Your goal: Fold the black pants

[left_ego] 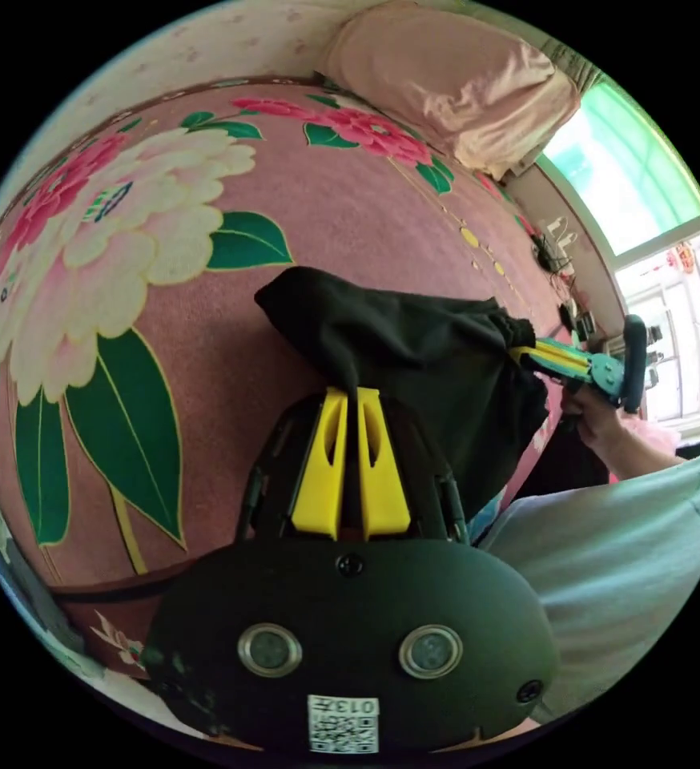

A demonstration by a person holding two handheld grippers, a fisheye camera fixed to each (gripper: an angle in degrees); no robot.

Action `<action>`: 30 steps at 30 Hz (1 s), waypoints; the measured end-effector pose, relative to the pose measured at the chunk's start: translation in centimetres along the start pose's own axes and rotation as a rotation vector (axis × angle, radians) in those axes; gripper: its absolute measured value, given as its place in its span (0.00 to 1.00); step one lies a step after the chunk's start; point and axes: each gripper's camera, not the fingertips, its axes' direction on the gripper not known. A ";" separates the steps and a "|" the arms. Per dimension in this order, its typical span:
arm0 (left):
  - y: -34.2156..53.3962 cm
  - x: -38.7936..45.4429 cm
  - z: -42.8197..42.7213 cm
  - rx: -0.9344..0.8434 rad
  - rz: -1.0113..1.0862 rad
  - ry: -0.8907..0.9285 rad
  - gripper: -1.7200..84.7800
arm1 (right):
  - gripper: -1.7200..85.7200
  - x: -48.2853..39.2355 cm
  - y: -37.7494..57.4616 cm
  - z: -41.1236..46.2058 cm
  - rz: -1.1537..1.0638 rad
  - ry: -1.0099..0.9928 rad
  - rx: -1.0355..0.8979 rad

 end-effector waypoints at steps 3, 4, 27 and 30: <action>-1.2 3.2 -2.7 0.090 0.004 0.010 0.03 | 0.07 0.1 0.6 -2.7 -0.063 0.025 0.083; -1.7 4.1 -2.9 0.101 0.022 -0.002 0.03 | 0.07 0.4 0.7 -3.3 -0.074 0.038 0.103; -53.3 24.6 19.2 0.087 0.435 0.024 0.03 | 0.08 44.9 -21.8 1.0 0.140 0.367 0.137; -54.4 24.1 23.2 0.017 0.444 0.012 0.03 | 0.08 46.5 -21.9 5.2 0.147 0.385 0.096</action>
